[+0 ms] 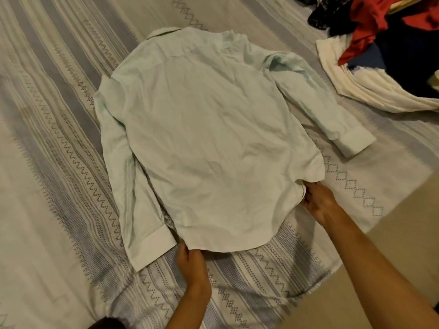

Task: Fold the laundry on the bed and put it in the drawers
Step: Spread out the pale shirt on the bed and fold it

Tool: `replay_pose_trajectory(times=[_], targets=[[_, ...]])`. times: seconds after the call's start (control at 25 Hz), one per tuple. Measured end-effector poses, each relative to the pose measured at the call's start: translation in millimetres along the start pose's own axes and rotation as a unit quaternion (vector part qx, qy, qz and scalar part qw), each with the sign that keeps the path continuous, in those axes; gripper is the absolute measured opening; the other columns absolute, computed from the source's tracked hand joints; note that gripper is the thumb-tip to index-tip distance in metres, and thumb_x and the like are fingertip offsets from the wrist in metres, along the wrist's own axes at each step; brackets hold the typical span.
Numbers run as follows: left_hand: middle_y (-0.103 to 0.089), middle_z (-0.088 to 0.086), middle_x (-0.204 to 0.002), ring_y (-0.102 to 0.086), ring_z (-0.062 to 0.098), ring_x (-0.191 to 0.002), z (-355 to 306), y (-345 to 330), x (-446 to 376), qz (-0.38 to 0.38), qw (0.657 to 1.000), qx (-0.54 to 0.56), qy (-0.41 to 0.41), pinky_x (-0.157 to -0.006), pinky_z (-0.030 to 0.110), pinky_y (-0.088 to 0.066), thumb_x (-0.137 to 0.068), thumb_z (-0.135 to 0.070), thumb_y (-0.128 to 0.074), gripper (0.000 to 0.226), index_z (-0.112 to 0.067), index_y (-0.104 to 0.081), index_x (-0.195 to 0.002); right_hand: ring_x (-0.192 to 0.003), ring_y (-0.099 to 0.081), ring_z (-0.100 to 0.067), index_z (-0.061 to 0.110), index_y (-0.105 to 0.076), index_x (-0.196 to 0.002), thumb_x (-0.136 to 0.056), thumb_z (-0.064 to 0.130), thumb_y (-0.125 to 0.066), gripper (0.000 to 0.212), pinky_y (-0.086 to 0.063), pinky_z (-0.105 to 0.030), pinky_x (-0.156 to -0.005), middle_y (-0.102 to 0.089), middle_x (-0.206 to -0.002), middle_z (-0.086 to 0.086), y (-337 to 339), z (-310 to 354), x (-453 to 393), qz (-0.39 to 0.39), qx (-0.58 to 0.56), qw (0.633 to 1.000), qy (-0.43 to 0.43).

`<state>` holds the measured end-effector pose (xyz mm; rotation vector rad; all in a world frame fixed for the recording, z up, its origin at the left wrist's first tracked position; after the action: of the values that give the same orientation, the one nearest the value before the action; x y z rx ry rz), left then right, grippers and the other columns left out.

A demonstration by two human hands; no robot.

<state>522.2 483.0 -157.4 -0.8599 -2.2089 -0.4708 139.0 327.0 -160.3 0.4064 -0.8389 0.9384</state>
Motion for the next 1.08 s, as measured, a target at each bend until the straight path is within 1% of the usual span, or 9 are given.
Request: replay_pose_trajectory(times=[0.08, 0.16, 0.28, 0.4, 0.52, 0.68, 0.84, 0.96, 1.08], targets=[[-0.072, 0.0, -0.122, -0.066, 0.018, -0.108, 8, -2, -6, -0.009, 0.994, 0.086, 0.073, -0.088, 0.03, -0.055, -0.104, -0.022, -0.062, 0.031, -0.024, -0.067, -0.135, -0.112, -0.069, -0.03, 0.013, -0.068, -0.127, -0.102, 0.02, -0.058, 0.027, -0.061, -0.041, -0.078, -0.07, -0.131, -0.015, -2, 1, 1, 0.014, -0.069, 0.998, -0.001], [-0.072, 0.008, -0.12, -0.068, 0.023, -0.1, 6, -17, -4, 0.039, 0.974, 0.192, 0.115, -0.086, 0.036, -0.059, -0.105, -0.021, -0.057, 0.037, -0.017, -0.062, -0.141, -0.121, -0.066, -0.035, 0.014, -0.064, -0.136, -0.09, 0.025, -0.066, 0.047, -0.058, -0.048, -0.093, -0.068, -0.135, -0.014, -4, 3, 17, 0.059, -0.154, 0.986, -0.004], [-0.067, 0.012, -0.136, -0.066, 0.035, -0.118, -2, -38, 3, 0.104, 0.955, 0.255, 0.107, -0.105, 0.055, -0.05, -0.107, -0.038, -0.05, 0.041, -0.02, -0.062, -0.142, -0.126, -0.062, -0.042, 0.011, -0.062, -0.138, -0.093, 0.027, -0.062, 0.047, -0.052, -0.062, -0.101, -0.065, -0.138, -0.017, -5, -12, 39, 0.117, -0.126, 0.984, -0.055], [-0.065, 0.013, -0.139, -0.059, 0.037, -0.13, 1, -55, 0, 0.125, 0.963, 0.211, 0.116, -0.116, 0.059, -0.04, -0.106, -0.043, -0.049, 0.047, -0.018, -0.058, -0.145, -0.126, -0.063, -0.038, 0.008, -0.063, -0.136, -0.102, 0.025, -0.059, 0.038, -0.05, -0.057, -0.105, -0.066, -0.137, -0.016, -15, -33, 44, 0.138, -0.111, 0.981, -0.076], [-0.064, 0.013, -0.142, -0.056, 0.037, -0.133, -3, -71, -4, 0.132, 0.963, 0.194, 0.13, -0.119, 0.059, -0.036, -0.109, -0.043, -0.043, 0.046, -0.017, -0.056, -0.145, -0.121, -0.066, -0.035, 0.011, -0.058, -0.14, -0.102, 0.041, -0.061, 0.048, -0.052, -0.054, -0.1, -0.07, -0.131, -0.013, -26, -35, 41, 0.093, -0.137, 0.985, -0.055], [-0.069, 0.009, -0.135, -0.065, 0.033, -0.122, -3, -59, 21, 0.136, 0.976, 0.126, 0.115, -0.104, 0.051, -0.053, -0.109, -0.036, -0.044, 0.037, -0.021, -0.059, -0.14, -0.128, -0.062, -0.035, 0.008, -0.052, -0.146, -0.104, 0.04, -0.059, 0.053, -0.048, -0.053, -0.106, -0.065, -0.139, -0.014, -1, -32, 38, 0.084, -0.191, 0.978, -0.026], [-0.074, 0.016, -0.119, -0.07, 0.039, -0.103, 58, -12, 36, 0.109, 0.979, -0.047, 0.165, -0.082, 0.052, -0.062, -0.109, -0.013, -0.046, 0.028, -0.014, -0.065, -0.129, -0.119, -0.066, -0.037, 0.011, -0.058, -0.143, -0.099, 0.033, -0.066, 0.051, -0.055, -0.049, -0.092, -0.068, -0.135, -0.014, 37, -53, 39, 0.033, -0.096, 0.994, -0.043], [-0.075, 0.017, -0.107, -0.075, 0.037, -0.086, 51, 3, 20, 0.069, 0.985, -0.142, 0.069, -0.068, 0.047, -0.064, -0.094, -0.002, -0.065, 0.033, -0.016, -0.062, -0.123, -0.112, -0.068, -0.037, 0.016, -0.068, -0.131, -0.096, 0.04, -0.062, 0.043, -0.054, -0.049, -0.098, -0.073, -0.124, -0.015, 42, -17, 43, 0.003, -0.148, 0.989, -0.008], [-0.06, 0.007, -0.118, -0.067, 0.031, -0.093, 8, 19, 23, 0.004, 0.955, -0.265, -0.135, -0.078, 0.048, -0.059, -0.084, -0.004, -0.078, 0.057, -0.023, -0.044, -0.126, -0.08, -0.073, -0.027, 0.017, -0.07, -0.095, -0.099, 0.046, -0.053, 0.034, -0.059, -0.032, -0.067, -0.076, -0.096, -0.012, 60, 20, 36, -0.075, -0.24, 0.968, 0.024]])
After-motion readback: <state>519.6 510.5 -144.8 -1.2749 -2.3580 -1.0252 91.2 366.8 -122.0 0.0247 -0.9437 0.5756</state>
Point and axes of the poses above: each hand's wrist, its own x-axis away from the middle knuckle, its own y-axis out of the back of the hand, z = x × y, the point moved 9 cm from there along -x, towards the middle knuckle
